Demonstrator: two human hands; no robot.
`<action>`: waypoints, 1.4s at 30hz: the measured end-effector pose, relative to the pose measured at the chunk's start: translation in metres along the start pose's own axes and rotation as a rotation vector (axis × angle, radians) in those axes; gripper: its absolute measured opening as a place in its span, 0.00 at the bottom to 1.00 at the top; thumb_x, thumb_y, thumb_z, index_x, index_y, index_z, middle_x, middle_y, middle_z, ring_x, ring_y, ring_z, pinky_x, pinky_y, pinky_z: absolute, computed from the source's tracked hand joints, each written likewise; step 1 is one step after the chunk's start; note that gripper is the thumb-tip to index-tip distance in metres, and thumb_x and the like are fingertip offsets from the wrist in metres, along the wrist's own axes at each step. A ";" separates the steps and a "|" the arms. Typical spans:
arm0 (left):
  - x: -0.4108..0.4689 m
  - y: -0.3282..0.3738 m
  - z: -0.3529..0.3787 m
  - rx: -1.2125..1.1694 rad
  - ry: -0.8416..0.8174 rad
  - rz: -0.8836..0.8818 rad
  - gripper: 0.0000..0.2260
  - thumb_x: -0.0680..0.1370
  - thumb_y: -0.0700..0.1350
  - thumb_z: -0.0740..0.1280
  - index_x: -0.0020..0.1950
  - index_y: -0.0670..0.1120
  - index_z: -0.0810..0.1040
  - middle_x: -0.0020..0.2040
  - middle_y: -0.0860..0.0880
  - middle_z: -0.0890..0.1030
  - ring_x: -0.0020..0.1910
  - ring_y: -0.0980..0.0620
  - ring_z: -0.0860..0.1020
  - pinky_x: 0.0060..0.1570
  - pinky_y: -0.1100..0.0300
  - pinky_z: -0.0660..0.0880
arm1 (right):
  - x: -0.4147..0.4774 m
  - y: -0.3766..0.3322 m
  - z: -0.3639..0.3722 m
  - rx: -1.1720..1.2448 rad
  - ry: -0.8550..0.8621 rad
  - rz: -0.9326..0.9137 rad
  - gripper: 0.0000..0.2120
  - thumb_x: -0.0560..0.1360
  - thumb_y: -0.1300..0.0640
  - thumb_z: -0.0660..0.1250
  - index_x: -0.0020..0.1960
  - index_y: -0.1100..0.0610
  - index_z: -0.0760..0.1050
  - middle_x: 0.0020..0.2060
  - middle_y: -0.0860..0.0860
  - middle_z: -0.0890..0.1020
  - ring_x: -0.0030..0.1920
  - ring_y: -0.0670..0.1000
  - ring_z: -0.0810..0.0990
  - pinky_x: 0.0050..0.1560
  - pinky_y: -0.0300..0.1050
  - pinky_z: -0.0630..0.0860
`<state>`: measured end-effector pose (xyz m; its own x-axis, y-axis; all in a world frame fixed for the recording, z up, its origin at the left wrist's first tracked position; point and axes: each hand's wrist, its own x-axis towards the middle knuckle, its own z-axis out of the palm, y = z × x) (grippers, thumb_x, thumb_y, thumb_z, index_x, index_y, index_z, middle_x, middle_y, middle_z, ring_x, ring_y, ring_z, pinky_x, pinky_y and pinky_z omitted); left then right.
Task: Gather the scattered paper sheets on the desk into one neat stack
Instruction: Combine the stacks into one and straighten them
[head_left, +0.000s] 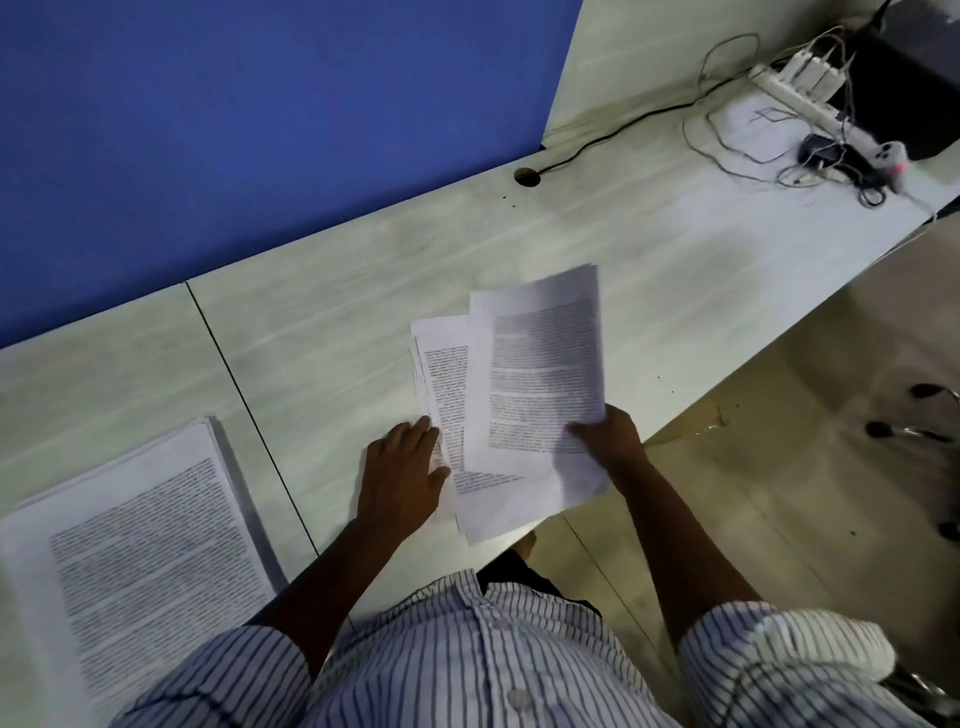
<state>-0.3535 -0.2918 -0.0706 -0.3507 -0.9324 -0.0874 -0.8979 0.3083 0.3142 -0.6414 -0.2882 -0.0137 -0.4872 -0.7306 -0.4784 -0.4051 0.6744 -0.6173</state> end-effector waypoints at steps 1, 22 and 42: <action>-0.001 -0.001 0.000 -0.014 -0.011 0.003 0.26 0.76 0.54 0.71 0.71 0.45 0.74 0.74 0.47 0.71 0.72 0.44 0.70 0.65 0.45 0.68 | 0.001 -0.005 0.007 -0.085 -0.014 -0.014 0.16 0.71 0.57 0.74 0.56 0.63 0.80 0.48 0.57 0.83 0.48 0.57 0.82 0.51 0.51 0.80; -0.013 -0.017 0.004 -0.270 0.048 -0.029 0.23 0.72 0.38 0.73 0.66 0.45 0.78 0.72 0.47 0.75 0.73 0.46 0.71 0.69 0.48 0.67 | -0.030 0.004 0.025 0.232 -0.145 0.065 0.11 0.70 0.56 0.77 0.46 0.62 0.81 0.45 0.60 0.86 0.43 0.58 0.85 0.46 0.53 0.83; 0.014 -0.015 -0.129 -1.488 -0.007 -0.390 0.13 0.78 0.38 0.70 0.62 0.47 0.80 0.52 0.56 0.85 0.50 0.59 0.84 0.49 0.67 0.79 | -0.058 -0.082 0.020 0.523 -0.176 -0.412 0.14 0.73 0.59 0.76 0.57 0.55 0.80 0.49 0.51 0.87 0.51 0.53 0.86 0.52 0.50 0.82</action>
<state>-0.3108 -0.3334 0.0453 -0.1701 -0.9055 -0.3888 0.1375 -0.4125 0.9005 -0.5648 -0.3029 0.0522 -0.2233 -0.9525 -0.2071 -0.0819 0.2300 -0.9697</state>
